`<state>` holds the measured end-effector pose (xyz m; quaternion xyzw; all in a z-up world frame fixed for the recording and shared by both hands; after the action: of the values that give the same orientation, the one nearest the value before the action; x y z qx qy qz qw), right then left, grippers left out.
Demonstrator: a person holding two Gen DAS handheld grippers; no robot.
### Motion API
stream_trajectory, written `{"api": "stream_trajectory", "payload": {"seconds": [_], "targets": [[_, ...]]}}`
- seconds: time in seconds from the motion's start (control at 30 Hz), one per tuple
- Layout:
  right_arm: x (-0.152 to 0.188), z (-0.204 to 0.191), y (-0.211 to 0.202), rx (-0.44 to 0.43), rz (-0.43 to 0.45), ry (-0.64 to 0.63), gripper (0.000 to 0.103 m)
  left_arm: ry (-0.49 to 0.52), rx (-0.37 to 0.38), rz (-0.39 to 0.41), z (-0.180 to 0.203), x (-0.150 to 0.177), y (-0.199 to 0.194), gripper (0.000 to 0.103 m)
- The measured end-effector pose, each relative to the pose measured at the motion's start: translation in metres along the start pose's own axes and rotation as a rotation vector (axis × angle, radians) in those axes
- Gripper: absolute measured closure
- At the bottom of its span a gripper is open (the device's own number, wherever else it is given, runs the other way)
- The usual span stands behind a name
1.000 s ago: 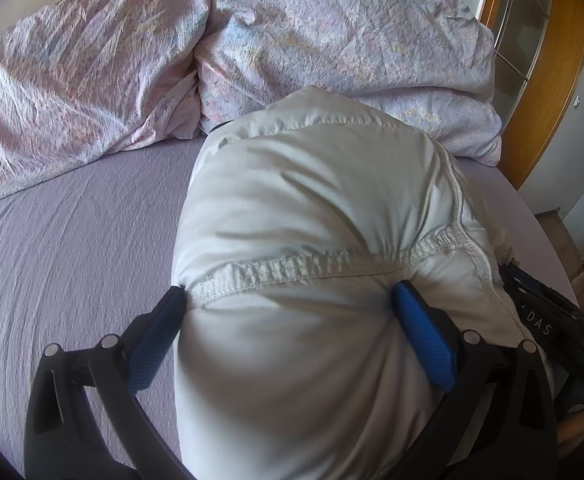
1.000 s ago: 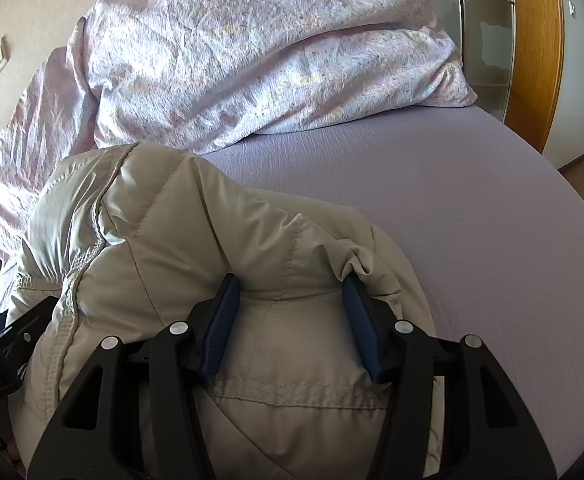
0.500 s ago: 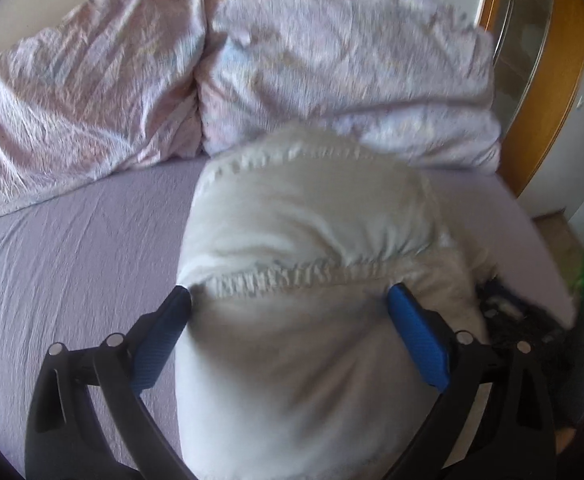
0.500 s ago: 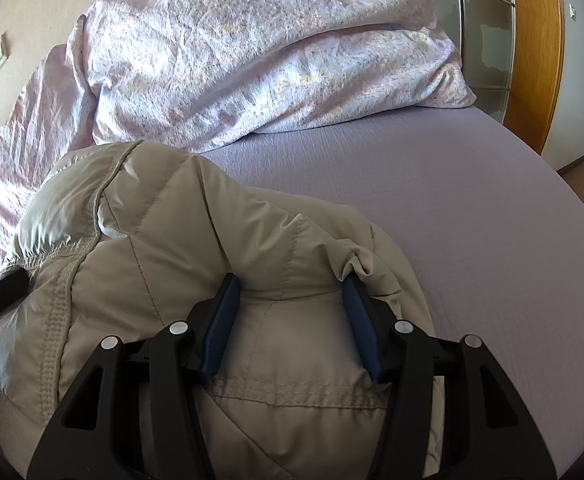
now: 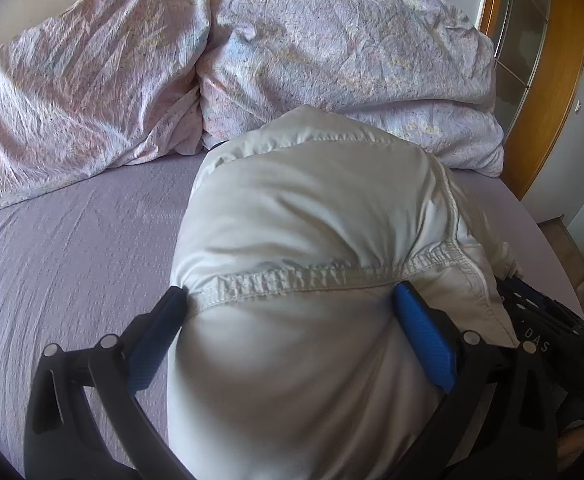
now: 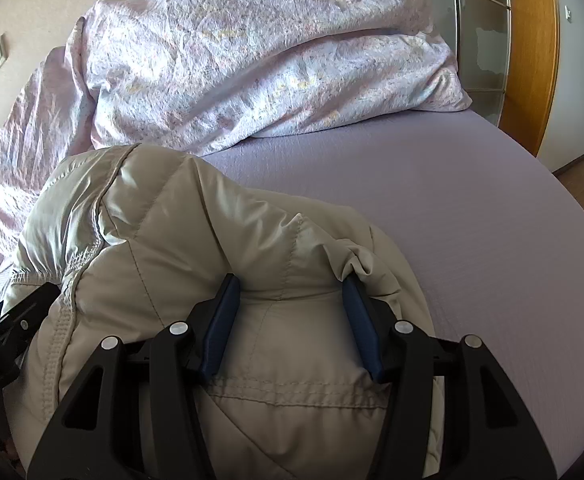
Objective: Fold large clothes
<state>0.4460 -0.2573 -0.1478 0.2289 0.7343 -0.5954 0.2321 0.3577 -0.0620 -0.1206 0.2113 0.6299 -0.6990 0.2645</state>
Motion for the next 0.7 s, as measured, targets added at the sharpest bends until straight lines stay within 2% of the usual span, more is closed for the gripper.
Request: {"api": "stream_trajectory", "payload": {"seconds": [0.3,0.43,0.57,0.7], "targets": [[0.001,0.002,0.000,-0.014,-0.008,0.013,0.047,-0.001,0.005,0.004,-0.001,0.001,0.004,0.002],[-0.003,0.003,-0.005,-0.008,-0.051,0.019,0.047,-0.004,0.009,-0.002,-0.002,0.001,0.005,0.002],[-0.001,0.011,-0.011,-0.041,-0.064,0.074,0.047,-0.008,0.018,-0.003,-0.004,0.002,0.004,0.002],[0.006,0.011,0.000,-0.046,-0.082,0.061,0.047,-0.007,0.023,-0.002,-0.005,0.001,0.004,0.002]]}}
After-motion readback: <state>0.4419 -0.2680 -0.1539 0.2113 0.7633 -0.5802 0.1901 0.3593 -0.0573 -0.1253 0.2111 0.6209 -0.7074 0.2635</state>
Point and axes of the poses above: each gripper's, at about its wrist camera, not at the fingertips, and y roughly the way its jaws point, z to its right, x to its underside, the point moved 5 cm from there along y, roughly the way its jaws point, and after that the axes turned 7 degrees about -z, right-handed, at the moved point
